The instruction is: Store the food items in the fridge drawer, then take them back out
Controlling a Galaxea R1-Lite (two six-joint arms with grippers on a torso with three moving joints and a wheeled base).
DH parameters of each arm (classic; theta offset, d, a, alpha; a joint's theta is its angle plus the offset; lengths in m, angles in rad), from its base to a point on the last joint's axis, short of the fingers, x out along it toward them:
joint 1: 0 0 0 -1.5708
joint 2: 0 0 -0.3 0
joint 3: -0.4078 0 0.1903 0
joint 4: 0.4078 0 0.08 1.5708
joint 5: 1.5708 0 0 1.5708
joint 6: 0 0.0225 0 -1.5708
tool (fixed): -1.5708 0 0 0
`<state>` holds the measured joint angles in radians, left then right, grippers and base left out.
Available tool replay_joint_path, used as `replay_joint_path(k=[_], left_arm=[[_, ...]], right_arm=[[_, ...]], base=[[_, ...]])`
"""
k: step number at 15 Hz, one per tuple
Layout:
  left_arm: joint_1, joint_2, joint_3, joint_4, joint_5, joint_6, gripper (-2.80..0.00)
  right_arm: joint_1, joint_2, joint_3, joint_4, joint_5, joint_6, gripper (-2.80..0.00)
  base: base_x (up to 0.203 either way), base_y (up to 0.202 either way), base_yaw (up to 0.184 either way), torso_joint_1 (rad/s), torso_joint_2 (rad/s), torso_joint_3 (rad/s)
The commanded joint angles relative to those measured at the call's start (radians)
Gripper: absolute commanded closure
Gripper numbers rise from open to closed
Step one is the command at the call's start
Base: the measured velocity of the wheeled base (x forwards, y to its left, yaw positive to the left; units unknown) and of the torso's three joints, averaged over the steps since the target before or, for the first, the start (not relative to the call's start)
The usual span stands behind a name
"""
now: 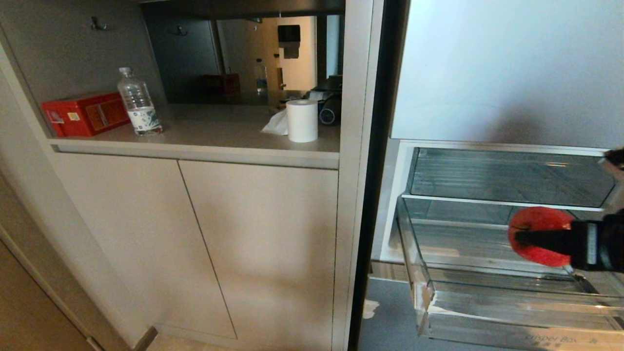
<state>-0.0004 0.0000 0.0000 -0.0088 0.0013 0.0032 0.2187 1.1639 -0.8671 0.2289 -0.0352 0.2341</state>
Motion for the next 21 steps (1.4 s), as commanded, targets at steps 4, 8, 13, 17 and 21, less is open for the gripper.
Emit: replay_joint_path(k=[4,8,13,17,21], left_arm=[[0.0,0.0,0.002,0.0,0.0,0.0,0.0],[0.0,0.001,0.002,0.0,0.0,0.0,0.0],[0.0,0.001,0.002,0.0,0.0,0.0,0.0],[0.0,0.0,0.002,0.0,0.0,0.0,0.0],[0.0,0.001,0.002,0.0,0.0,0.0,0.0]], right_arm=[[-0.023,-0.698,0.34,-0.123,-0.014,-0.105,0.0],[-0.058,-0.867,0.792,-0.403,-0.024,-0.264,0.0],[-0.088,-0.889,0.866,-0.317,-0.024,-0.264,0.0],[-0.189,-0.962,0.866,-0.221,0.01,-0.267,0.0],[-0.214,-1.17,0.867,-0.221,0.02,-0.282,0.0]], base=[[0.0,0.0,0.0,0.0,0.0,0.0],[0.0,0.0,0.0,0.0,0.0,0.0],[0.0,0.0,0.0,0.0,0.0,0.0],[0.0,0.0,0.0,0.0,0.0,0.0],[0.0,0.0,0.0,0.0,0.0,0.0]])
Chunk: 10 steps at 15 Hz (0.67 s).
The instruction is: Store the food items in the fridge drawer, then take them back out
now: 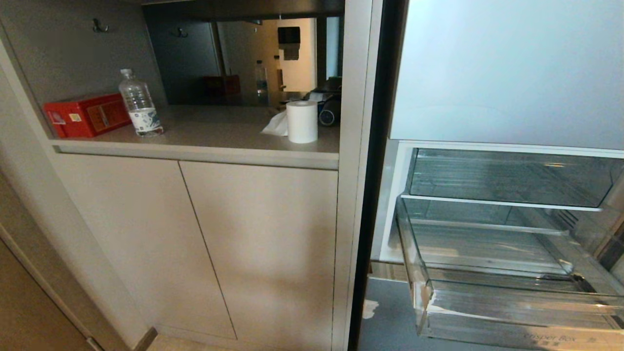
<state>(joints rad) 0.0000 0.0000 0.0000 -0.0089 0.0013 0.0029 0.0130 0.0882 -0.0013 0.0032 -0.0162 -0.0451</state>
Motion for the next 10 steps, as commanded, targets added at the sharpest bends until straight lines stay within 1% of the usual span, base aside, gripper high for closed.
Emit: replay_joint_path(k=[1,8,10], left_arm=[[-0.001,0.001,0.002,0.0,0.0,0.0,0.0],[0.0,0.002,0.002,0.0,0.0,0.0,0.0],[0.0,0.001,0.002,0.0,0.0,0.0,0.0]], right_arm=[[-0.013,-0.087,0.001,0.006,0.001,-0.001,0.0],[-0.013,-0.087,0.001,0.006,0.001,0.001,0.0],[-0.013,-0.087,0.001,0.006,0.001,0.002,0.0]], base=[[0.0,0.0,0.0,0.0,0.0,0.0],[0.0,0.0,0.0,0.0,0.0,0.0],[-0.003,-0.001,-0.112,0.001,0.01,0.005]])
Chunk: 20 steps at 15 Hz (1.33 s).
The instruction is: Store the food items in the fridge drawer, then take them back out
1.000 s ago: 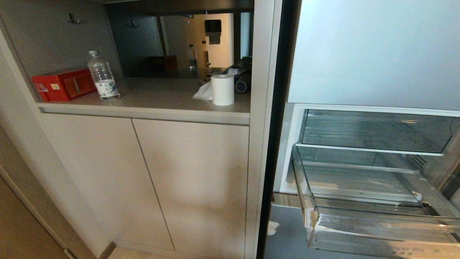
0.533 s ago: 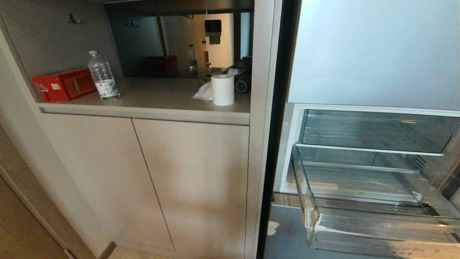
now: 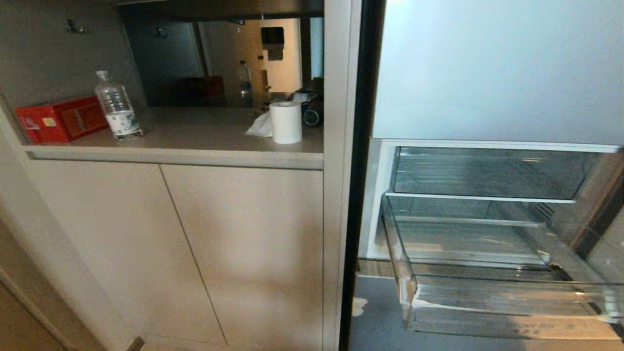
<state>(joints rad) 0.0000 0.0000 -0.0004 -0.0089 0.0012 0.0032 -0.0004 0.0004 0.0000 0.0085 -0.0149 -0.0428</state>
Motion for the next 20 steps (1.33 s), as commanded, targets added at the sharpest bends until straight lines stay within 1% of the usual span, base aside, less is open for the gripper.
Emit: replay_joint_path(k=[1,7,20], left_arm=[[0.0,0.002,0.002,0.0,0.0,0.0,0.0],[0.0,0.0,0.002,0.0,0.0,0.0,0.0],[0.0,0.002,0.002,0.0,0.0,0.0,0.0]], right_arm=[[0.0,0.001,0.0,0.001,0.0,0.0,0.0],[0.0,0.001,0.0,-0.001,-0.004,0.02,0.0],[0.0,0.001,0.0,-0.004,0.001,0.018,0.0]], base=[[0.001,0.005,-0.174,0.002,0.0,0.002],[0.0,0.007,-0.174,0.004,0.0,0.003],[0.0,0.008,-0.173,0.004,0.0,0.002]])
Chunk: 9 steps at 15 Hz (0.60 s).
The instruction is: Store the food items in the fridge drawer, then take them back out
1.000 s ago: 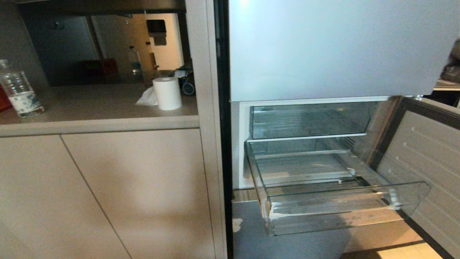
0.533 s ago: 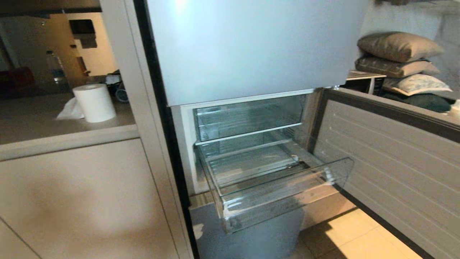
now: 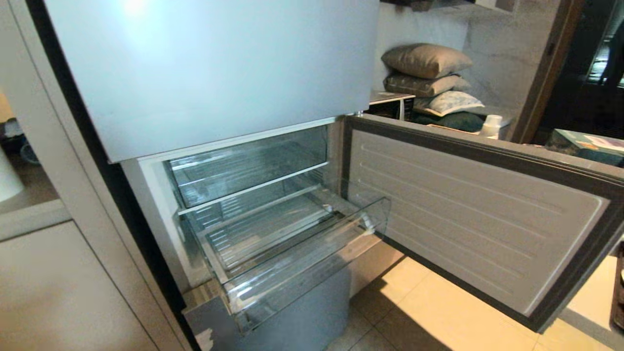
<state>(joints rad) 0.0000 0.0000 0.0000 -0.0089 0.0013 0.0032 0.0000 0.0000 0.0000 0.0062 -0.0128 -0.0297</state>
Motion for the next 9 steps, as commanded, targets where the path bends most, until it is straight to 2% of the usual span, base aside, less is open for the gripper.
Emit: replay_joint_path(k=[1,3,5,7,9], left_arm=[[0.0,0.0,0.002,0.0,0.0,0.0,0.0],[0.0,0.0,0.002,0.0,0.0,0.0,0.0],[0.0,0.002,0.002,0.0,0.0,0.0,0.0],[0.0,0.0,0.002,0.0,0.0,0.0,0.0],[0.0,0.0,0.002,0.0,0.0,0.0,0.0]], right_arm=[[0.001,0.005,0.0,-0.001,0.004,-0.005,0.0],[-0.001,0.071,-0.005,-0.017,-0.001,-0.019,0.0],[-0.019,0.207,-0.037,-0.086,-0.066,0.066,0.0],[-0.087,0.394,-0.103,-0.144,-0.119,0.19,0.0],[-0.17,0.582,-0.163,-0.186,-0.141,0.266,0.0]], base=[[0.002,0.001,-0.099,0.002,0.0,0.002],[0.001,0.0,-0.026,0.001,0.0,0.001],[0.0,0.0,0.0,0.0,0.0,0.0],[0.0,0.0,0.0,0.0,0.0,0.0],[0.0,0.0,0.0,0.0,0.0,0.0]])
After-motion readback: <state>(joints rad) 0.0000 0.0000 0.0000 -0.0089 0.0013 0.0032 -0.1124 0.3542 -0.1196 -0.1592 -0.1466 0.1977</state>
